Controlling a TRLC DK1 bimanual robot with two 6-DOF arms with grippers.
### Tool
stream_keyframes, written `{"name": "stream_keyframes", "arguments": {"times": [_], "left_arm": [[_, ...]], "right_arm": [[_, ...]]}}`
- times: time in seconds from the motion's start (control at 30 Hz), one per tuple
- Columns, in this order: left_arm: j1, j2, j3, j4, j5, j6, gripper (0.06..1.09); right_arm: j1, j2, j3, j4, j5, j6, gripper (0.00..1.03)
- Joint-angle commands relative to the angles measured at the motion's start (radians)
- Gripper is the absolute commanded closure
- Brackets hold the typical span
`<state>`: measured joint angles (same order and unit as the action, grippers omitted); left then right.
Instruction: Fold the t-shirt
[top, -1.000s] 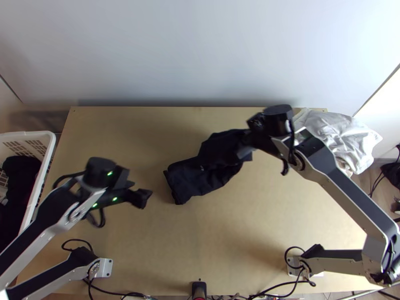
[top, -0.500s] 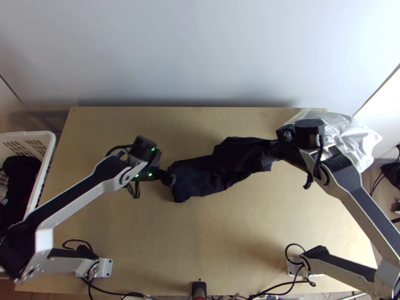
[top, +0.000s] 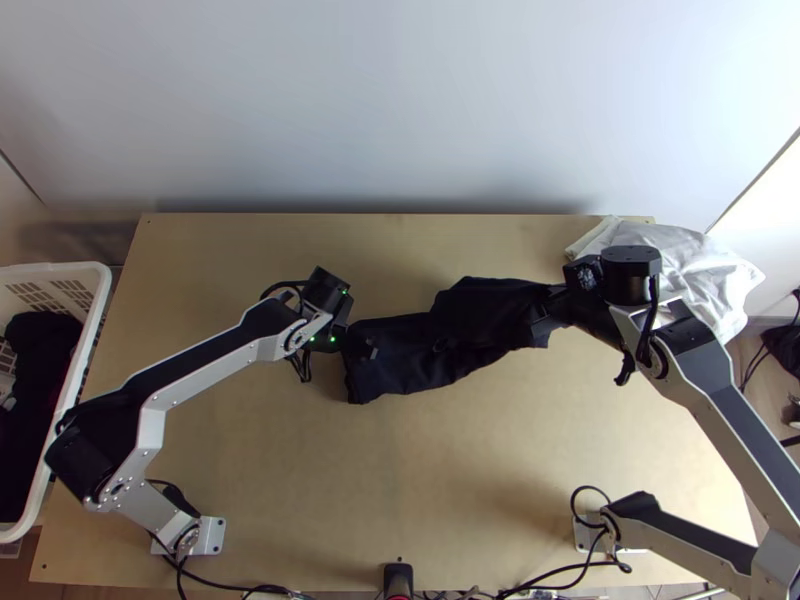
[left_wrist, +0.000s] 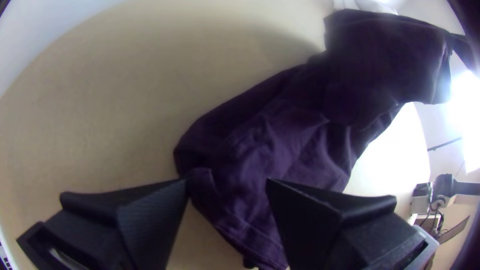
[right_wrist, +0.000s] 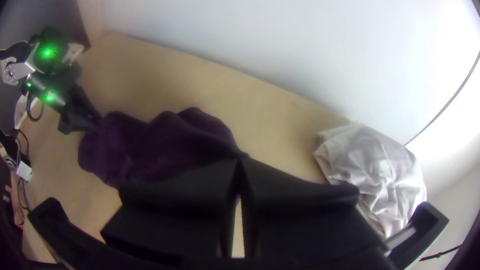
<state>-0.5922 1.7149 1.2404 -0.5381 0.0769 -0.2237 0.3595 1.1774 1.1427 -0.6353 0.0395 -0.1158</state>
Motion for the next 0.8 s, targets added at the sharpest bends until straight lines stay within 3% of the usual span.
{"name": "stream_keyframes", "arguments": {"times": [0.0, 0.13, 0.2, 0.53, 0.77], "left_arm": [[-0.003, 0.057, 0.025, 0.013, -0.005, 0.024, 0.63], [-0.003, 0.037, 0.027, 0.021, -0.005, 0.035, 0.83], [-0.001, 0.018, 0.030, 0.024, -0.005, 0.037, 1.05], [-0.003, -0.169, 0.051, -0.068, 0.034, 0.040, 1.05], [0.017, -0.252, 0.212, -0.160, 0.038, 0.053, 1.05]], "right_arm": [[-0.014, -0.002, -0.012, 0.000, 0.000, 0.001, 1.00], [-0.031, -0.002, -0.023, 0.000, 0.000, 0.011, 1.00], [-0.040, -0.004, -0.032, 0.000, 0.000, 0.016, 1.00], [-0.063, -0.045, -0.201, -0.004, -0.003, 0.059, 1.00], [-0.100, -0.084, -0.209, -0.007, -0.056, 0.113, 1.00]]}}
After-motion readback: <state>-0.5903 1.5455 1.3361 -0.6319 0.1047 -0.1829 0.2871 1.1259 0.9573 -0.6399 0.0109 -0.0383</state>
